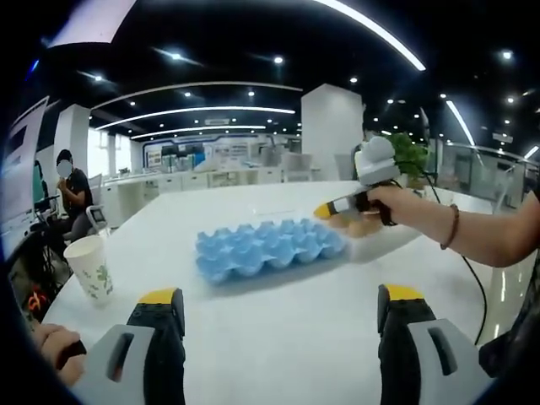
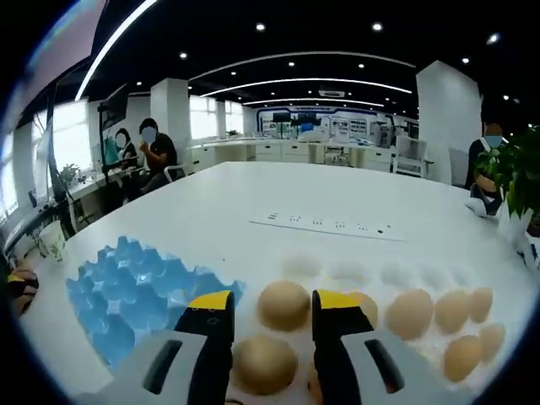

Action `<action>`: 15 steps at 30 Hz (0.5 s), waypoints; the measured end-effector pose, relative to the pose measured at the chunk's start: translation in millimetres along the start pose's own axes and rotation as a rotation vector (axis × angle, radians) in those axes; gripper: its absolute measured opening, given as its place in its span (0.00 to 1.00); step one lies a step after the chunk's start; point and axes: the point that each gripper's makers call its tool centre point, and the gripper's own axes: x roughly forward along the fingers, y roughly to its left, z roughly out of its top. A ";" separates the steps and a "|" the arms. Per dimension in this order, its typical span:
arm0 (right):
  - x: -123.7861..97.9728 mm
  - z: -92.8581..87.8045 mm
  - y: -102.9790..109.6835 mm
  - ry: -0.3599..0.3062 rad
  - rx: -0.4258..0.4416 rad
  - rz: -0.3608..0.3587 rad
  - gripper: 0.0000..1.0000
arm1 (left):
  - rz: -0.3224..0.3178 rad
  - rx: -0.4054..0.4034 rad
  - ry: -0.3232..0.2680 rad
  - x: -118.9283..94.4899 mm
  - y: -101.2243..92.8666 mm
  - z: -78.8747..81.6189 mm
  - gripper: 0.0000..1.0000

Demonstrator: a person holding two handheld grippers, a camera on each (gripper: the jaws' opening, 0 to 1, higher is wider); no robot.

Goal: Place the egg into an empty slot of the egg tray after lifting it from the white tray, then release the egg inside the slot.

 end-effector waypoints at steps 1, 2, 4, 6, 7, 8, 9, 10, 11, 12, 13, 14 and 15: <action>0.4 -0.4 0.2 0.003 0.000 0.001 0.38 | -0.002 0.003 -0.003 -0.4 -0.7 0.8 0.97; 0.6 -1.3 0.6 0.010 0.002 0.006 0.38 | -0.003 0.003 -0.004 -0.9 -1.1 1.0 0.97; -0.3 -1.0 -1.7 0.008 0.024 -0.002 0.36 | -0.001 0.003 -0.007 -2.0 -0.6 1.5 0.97; -0.4 -1.5 -3.0 0.013 0.035 -0.014 0.35 | 0.003 0.001 -0.009 -3.2 0.6 1.7 0.97; -0.1 -1.9 -3.1 0.018 0.038 -0.020 0.35 | 0.004 -0.002 -0.014 -4.0 1.1 2.4 0.97; 1.0 -2.4 -3.3 0.025 0.042 -0.027 0.35 | 0.003 -0.006 -0.019 -4.3 1.0 3.0 0.97; 1.3 -2.9 -2.8 0.031 0.043 -0.031 0.35 | 0.001 -0.009 -0.020 -4.6 0.6 3.4 0.97; 2.4 -4.2 -3.4 0.043 0.040 -0.044 0.35 | -0.001 -0.010 -0.023 -4.9 -0.1 3.9 0.97; 3.0 -5.0 -3.1 0.051 0.039 -0.052 0.35 | -0.004 -0.011 -0.028 -5.2 -0.8 4.7 0.97; 4.4 -6.5 -3.6 0.064 0.034 -0.065 0.35 | -0.005 -0.011 -0.028 -5.2 -1.1 4.7 0.97; 4.8 -8.0 -3.6 0.077 0.029 -0.075 0.35 | -0.006 -0.010 -0.026 -5.2 -1.2 4.5 0.97; 5.7 -7.8 -3.4 0.079 0.032 -0.077 0.36 | -0.005 -0.009 -0.023 -4.9 -1.0 4.1 0.97; 5.2 -7.9 -3.7 0.079 0.048 -0.081 0.36 | -0.004 -0.007 -0.019 -4.8 -0.8 3.7 0.97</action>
